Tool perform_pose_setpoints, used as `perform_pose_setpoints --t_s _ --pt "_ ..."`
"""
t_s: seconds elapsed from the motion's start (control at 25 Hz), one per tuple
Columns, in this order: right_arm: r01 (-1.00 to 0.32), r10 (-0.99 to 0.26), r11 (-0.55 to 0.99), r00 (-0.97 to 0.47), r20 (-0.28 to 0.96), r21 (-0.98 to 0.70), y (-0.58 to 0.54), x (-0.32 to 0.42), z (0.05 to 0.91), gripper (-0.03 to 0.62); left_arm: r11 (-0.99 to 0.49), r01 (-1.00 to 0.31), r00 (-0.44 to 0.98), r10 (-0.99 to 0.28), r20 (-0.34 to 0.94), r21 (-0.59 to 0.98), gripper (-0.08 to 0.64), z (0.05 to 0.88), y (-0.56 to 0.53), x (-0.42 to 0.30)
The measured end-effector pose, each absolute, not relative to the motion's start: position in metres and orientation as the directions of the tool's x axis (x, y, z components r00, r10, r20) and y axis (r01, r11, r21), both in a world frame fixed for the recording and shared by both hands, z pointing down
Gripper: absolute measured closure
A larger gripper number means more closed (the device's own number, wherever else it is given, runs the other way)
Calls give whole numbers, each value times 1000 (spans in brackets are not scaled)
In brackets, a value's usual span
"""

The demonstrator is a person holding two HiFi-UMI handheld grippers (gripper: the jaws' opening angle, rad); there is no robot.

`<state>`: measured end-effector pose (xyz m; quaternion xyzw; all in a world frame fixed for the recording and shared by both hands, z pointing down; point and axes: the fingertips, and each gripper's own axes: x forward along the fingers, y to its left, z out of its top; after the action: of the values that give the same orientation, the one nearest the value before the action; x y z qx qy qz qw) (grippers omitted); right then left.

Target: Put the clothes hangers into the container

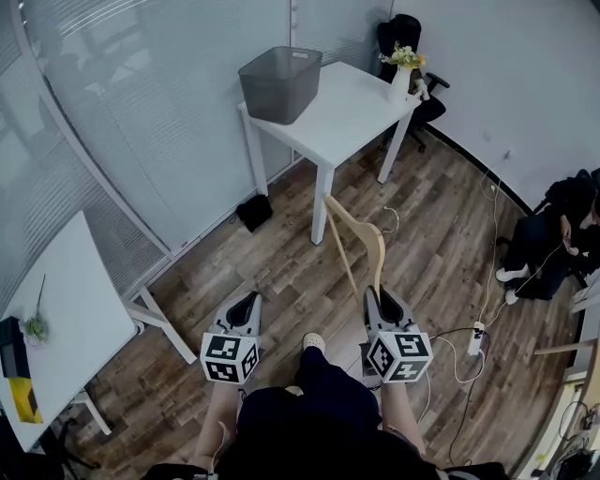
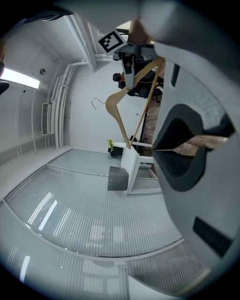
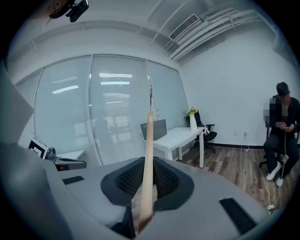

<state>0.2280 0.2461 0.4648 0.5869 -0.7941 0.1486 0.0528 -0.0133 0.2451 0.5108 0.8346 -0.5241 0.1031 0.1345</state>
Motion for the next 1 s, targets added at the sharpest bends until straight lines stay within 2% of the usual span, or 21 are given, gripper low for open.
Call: perform_pose_setpoints --t_s 1.0 --pt "-927 -891 321 -365 271 -193 85 254 470 522 -308 -944 330 -890 314 119 541 510 98 0"
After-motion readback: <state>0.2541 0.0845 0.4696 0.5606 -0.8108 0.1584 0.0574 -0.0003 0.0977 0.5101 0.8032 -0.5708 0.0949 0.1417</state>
